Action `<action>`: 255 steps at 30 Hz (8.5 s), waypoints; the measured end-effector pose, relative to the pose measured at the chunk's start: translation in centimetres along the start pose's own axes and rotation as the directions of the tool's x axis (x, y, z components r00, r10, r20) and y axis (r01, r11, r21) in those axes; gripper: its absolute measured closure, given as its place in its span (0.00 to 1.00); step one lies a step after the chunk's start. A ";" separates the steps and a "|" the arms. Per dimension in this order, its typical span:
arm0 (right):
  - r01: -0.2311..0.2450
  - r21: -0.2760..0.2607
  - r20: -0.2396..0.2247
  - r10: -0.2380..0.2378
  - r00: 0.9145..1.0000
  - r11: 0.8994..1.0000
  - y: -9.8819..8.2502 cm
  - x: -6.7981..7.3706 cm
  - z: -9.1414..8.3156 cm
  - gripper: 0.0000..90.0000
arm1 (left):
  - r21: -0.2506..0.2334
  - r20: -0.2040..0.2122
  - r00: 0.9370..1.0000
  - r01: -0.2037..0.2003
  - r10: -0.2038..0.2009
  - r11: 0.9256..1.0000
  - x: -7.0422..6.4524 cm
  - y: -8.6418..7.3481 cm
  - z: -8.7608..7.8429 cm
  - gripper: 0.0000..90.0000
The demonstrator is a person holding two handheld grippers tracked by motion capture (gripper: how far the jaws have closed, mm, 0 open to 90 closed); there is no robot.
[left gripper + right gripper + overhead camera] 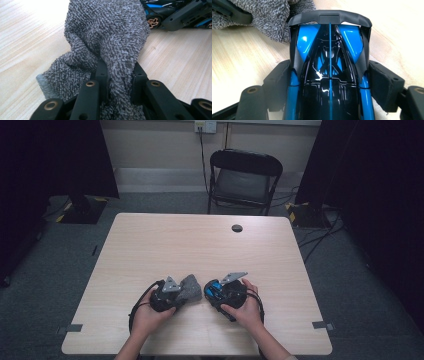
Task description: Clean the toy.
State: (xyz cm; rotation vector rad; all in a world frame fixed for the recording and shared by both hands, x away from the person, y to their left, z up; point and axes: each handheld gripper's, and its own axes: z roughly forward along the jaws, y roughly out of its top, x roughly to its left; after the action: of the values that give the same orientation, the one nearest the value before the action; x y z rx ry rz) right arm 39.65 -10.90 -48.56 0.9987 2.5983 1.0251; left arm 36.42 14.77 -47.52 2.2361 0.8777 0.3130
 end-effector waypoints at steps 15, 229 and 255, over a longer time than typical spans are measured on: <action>0.018 -0.031 -0.011 -0.018 1.000 0.999 -0.7 0.0 0.0 0.27 | 0.000 -0.002 1.000 -0.001 0.001 1.000 -0.1 -0.1 0.1 0.82; -0.187 -0.280 -0.110 0.162 0.981 0.942 2.0 -1.0 -6.9 0.31 | -0.131 0.073 0.997 0.036 -0.026 0.991 0.7 5.6 -0.6 0.83; -0.200 -0.269 -0.099 0.179 0.979 0.942 2.7 -0.5 -5.3 0.31 | -0.115 0.148 0.984 -0.079 0.096 0.990 -3.1 5.6 0.6 0.84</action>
State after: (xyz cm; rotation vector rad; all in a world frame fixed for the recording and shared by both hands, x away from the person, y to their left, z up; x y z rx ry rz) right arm 39.48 -12.61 -42.85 1.1723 2.3555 1.4523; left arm 37.15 9.43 -43.96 2.1688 0.6666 0.2203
